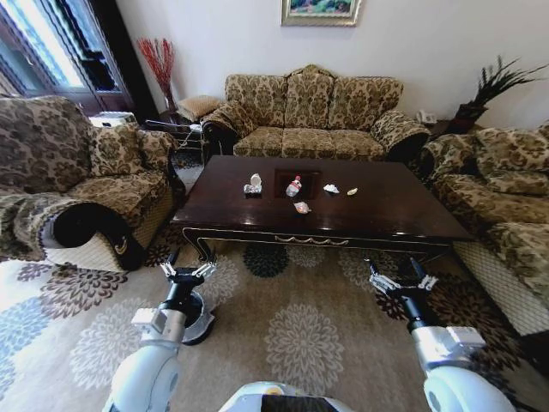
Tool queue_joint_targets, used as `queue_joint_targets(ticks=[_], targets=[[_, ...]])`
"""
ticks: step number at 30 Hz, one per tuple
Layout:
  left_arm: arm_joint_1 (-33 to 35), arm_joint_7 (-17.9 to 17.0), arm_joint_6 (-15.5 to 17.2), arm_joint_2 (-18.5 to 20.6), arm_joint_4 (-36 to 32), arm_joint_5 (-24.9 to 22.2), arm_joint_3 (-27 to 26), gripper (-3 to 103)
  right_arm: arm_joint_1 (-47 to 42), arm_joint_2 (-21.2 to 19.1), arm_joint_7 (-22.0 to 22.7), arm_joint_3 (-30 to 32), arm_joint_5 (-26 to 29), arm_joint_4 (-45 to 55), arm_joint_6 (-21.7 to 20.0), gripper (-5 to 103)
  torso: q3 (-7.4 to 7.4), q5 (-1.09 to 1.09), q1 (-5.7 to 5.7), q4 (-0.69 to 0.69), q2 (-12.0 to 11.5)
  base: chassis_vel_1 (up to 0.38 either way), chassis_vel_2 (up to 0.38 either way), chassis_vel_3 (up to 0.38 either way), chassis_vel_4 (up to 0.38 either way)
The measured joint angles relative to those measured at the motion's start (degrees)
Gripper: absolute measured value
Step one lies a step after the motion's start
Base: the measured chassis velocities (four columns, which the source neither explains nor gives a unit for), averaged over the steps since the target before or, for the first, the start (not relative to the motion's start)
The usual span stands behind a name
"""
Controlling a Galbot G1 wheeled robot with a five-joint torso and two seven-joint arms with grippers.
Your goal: Move to the front of the table and place the trash on the table into the trash bin.
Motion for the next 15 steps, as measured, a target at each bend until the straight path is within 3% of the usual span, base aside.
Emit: queue_joint_targets(ticks=[6,15], targets=[[0.1,0.0,-0.6,-0.6,0.4,1.0,0.2,100,-0.3,-1.1,0.0,0.3,0.6,-1.5,2.3,100,0.0,0.0,0.0,0.0,0.0,0.0,0.0,0.0,0.0],[0.6,0.1,-1.0,-1.0,0.1,1.2,0.3,100,0.3,-1.4,-1.1,0.3,-0.4,-2.0,0.3,100,0.0,0.0,0.0,0.0,0.0,0.0,0.0,0.0,0.0]])
